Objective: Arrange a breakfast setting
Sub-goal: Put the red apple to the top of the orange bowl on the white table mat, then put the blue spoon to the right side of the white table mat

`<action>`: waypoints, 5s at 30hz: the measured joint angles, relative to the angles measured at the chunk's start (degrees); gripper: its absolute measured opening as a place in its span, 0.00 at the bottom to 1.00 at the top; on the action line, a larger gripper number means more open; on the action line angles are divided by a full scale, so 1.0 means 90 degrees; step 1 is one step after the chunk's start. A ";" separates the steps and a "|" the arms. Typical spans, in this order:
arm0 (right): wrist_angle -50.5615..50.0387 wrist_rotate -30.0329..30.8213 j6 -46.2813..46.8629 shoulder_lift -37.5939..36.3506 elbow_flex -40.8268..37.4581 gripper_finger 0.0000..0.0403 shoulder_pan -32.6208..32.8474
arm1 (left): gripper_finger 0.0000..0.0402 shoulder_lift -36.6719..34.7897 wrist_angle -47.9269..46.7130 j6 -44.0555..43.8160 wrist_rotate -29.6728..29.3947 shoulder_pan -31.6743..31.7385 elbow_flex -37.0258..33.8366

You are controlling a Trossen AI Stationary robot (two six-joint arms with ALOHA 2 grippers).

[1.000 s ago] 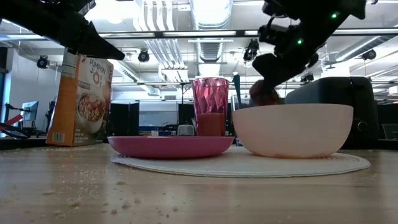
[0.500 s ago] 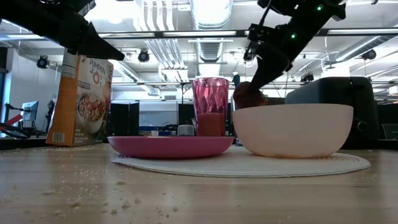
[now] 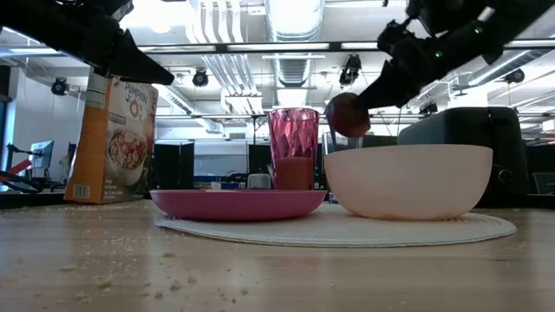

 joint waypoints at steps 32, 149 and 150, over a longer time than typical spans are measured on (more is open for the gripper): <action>0.3135 -0.0266 -0.0122 0.1523 -0.1571 0.30 -0.0264 | 0.76 -0.0002 0.0374 0.0072 -0.0002 0.0001 0.0053; -0.0544 -0.0755 0.1761 -0.2659 -0.1475 0.35 -0.0215 | 0.76 0.0000 0.0770 0.0235 -0.0027 0.0002 0.0058; -0.0413 -0.0723 0.1761 -0.2650 -0.1477 0.35 -0.0217 | 0.76 0.0000 0.0770 0.0235 -0.0027 0.0002 0.0058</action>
